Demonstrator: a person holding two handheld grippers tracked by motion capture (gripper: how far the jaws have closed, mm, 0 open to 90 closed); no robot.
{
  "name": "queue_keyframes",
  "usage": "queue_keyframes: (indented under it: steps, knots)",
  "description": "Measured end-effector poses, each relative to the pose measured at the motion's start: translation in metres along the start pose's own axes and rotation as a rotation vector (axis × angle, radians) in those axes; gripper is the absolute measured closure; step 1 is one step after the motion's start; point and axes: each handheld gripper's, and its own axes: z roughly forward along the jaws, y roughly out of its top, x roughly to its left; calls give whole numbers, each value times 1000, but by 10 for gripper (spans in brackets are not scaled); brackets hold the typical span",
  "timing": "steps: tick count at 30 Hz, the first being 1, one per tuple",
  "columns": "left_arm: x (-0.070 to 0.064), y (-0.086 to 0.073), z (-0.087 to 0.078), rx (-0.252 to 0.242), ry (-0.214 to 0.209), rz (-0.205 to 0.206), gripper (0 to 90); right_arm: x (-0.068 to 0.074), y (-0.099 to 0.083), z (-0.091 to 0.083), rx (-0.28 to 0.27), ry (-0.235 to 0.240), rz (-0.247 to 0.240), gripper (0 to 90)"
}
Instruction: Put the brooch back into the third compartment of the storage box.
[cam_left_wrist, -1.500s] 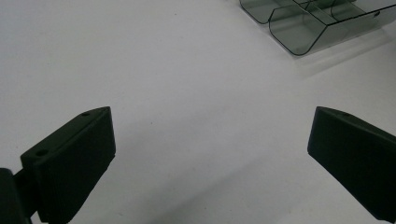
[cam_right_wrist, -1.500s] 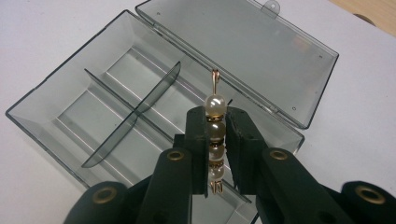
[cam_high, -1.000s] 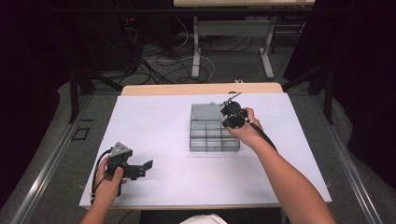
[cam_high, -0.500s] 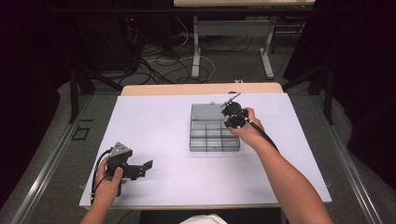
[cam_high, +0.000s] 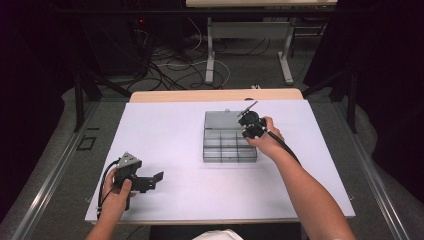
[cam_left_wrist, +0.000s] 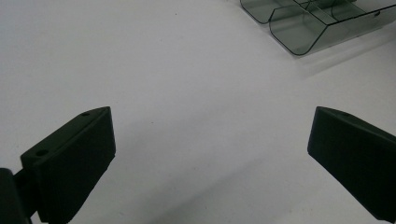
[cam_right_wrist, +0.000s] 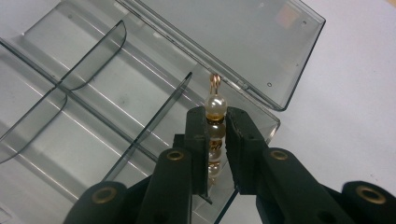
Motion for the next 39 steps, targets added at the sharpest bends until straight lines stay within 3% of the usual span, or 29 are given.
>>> queue_keyframes:
  steps: [1,2,6,8,20,22,25,27,28,33,39]
  knots:
    - [0,0,0,2,2,2,10,0,-1,3,-50,18,10,773]
    - [0,0,0,1,1,-1,10,0,-1,0,-7,8,15,758]
    - [0,1,0,4,4,6,10,-1,-2,1,-32,26,13,701]
    - [1,1,1,4,4,7,9,-2,-2,0,-16,25,10,678]
    - [0,2,5,12,4,4,10,0,-2,-6,-67,116,109,511]
    - [-1,2,5,14,2,3,9,1,-2,-8,-106,128,122,503]
    - [-2,3,6,13,-3,0,10,4,-2,-13,-94,164,157,465]
    - [-2,3,7,14,-5,6,10,5,-3,-14,-92,160,143,460]
    - [-2,3,7,12,-6,6,10,6,-3,-15,-72,154,159,452]
    - [-2,3,6,10,-5,11,10,4,-7,-22,-115,148,182,445]
    - [-2,2,4,10,-3,5,9,5,-10,-37,-160,158,175,312]
